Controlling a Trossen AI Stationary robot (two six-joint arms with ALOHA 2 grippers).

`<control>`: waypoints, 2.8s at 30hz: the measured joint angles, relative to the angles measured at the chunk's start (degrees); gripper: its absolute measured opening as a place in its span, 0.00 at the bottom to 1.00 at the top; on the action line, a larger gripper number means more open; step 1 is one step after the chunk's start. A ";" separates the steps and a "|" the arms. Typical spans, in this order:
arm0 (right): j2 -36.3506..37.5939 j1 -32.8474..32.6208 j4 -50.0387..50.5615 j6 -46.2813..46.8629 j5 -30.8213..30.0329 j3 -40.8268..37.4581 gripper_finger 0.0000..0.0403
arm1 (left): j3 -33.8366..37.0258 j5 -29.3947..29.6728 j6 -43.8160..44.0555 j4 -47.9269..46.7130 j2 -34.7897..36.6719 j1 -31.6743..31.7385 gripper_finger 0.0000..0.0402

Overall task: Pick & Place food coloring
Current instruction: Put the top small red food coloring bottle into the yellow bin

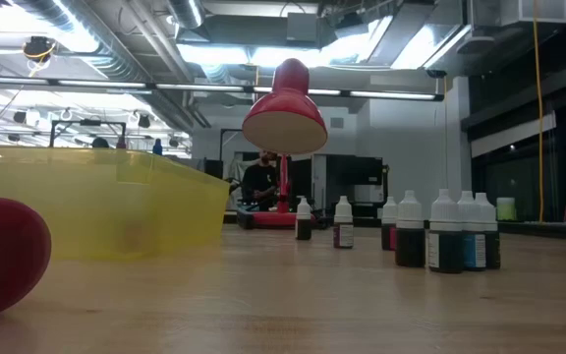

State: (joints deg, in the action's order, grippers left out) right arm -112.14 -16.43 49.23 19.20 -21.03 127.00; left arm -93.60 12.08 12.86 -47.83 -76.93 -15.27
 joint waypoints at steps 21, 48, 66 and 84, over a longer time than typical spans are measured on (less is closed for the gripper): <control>0.28 -1.47 8.46 4.56 -1.68 -0.02 0.76 | 1.79 10.36 3.65 -6.21 4.35 -4.51 0.16; 0.33 -5.77 10.40 13.57 -9.95 -0.02 0.77 | 45.86 22.88 20.02 18.76 15.61 -20.72 0.16; 0.33 -6.36 10.52 13.33 -9.90 -0.02 0.77 | 68.60 21.18 19.82 50.98 12.22 -21.18 0.16; 0.33 -6.34 13.35 13.19 -10.39 -0.07 0.77 | 68.74 21.40 23.05 64.39 -4.95 -21.19 0.16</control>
State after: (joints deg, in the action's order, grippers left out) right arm -111.81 -22.76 62.58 32.39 -31.42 126.93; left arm -24.86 33.47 35.91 16.56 -81.88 -36.46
